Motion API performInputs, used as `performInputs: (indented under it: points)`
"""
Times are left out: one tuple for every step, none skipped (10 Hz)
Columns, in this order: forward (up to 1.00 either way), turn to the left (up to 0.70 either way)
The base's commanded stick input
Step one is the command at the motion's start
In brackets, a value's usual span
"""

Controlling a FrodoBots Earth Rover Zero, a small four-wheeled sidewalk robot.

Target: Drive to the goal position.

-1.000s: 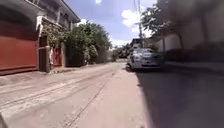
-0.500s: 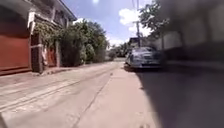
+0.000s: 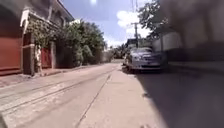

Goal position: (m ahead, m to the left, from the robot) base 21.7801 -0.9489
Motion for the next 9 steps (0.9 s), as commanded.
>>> performInputs:
  points:
    - [0.85, 0.00]
    - [0.85, 0.00]
    - [0.85, 0.00]
    - [0.85, 0.00]
    - [0.85, 0.00]
    - [0.85, 0.00]
    - [0.85, 0.00]
    - [0.77, 0.00]
    - [0.70, 0.00]
